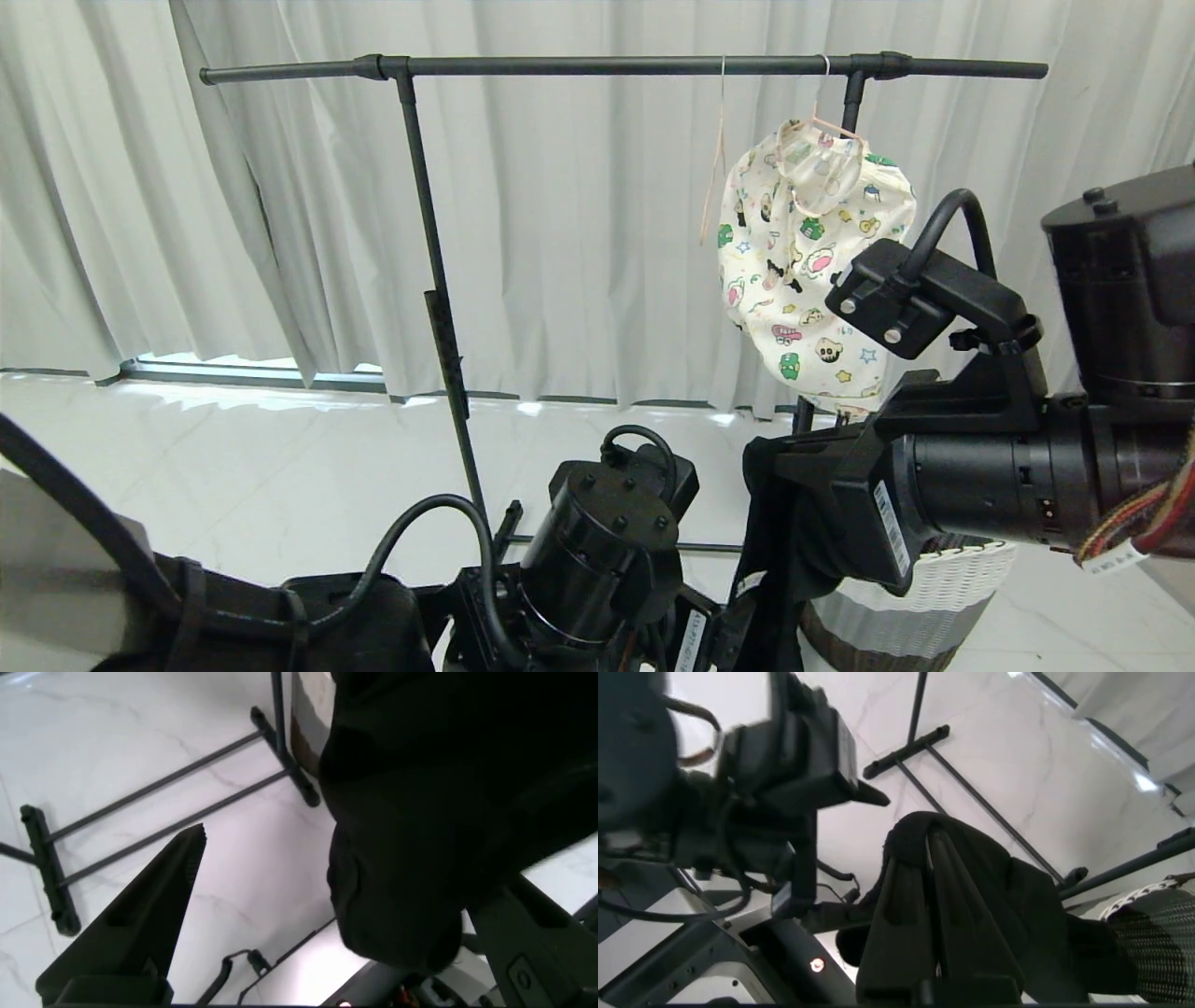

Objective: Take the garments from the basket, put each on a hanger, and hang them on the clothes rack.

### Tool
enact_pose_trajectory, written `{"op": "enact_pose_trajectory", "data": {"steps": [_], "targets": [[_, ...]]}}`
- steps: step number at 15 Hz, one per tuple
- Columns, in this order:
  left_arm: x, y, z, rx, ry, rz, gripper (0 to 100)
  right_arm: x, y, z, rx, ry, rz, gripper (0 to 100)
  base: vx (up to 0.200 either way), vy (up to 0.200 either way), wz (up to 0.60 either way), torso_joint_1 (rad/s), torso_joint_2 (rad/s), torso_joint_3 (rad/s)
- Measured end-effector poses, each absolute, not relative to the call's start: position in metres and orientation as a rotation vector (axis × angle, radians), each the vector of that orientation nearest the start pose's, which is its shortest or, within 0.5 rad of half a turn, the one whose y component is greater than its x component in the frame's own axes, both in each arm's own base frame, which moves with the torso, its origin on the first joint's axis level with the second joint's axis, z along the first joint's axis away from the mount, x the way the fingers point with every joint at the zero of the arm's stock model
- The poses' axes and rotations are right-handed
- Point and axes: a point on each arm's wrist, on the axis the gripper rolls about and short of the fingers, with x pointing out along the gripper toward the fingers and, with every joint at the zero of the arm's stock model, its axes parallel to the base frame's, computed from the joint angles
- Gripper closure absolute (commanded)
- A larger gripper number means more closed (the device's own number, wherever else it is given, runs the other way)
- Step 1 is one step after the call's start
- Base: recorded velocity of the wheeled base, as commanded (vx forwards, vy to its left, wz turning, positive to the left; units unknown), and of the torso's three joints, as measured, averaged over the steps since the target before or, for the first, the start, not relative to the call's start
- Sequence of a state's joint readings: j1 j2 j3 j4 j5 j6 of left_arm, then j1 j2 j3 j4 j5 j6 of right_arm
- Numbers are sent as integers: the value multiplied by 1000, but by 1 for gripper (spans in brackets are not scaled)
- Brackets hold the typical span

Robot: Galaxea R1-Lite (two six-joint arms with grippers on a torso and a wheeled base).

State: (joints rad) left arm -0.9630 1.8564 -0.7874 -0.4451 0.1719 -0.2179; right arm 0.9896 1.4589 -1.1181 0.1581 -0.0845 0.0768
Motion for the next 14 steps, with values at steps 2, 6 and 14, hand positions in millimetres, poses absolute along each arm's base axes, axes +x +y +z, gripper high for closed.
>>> {"op": "enact_pose_trajectory", "data": {"steps": [2, 6, 14], "targets": [[184, -258, 101, 171, 641, -671, 0, 135, 202, 264, -189, 468, 869, 100, 0, 0, 0, 0, 0, 0], [179, -254, 88, 216, 670, -634, 0, 133, 198, 268, -181, 456, 869, 100, 0, 0, 0, 0, 0, 0], [170, -249, 86, 237, 677, -631, 100, 131, 197, 269, -182, 451, 871, 100, 0, 0, 0, 0, 0, 0]]}}
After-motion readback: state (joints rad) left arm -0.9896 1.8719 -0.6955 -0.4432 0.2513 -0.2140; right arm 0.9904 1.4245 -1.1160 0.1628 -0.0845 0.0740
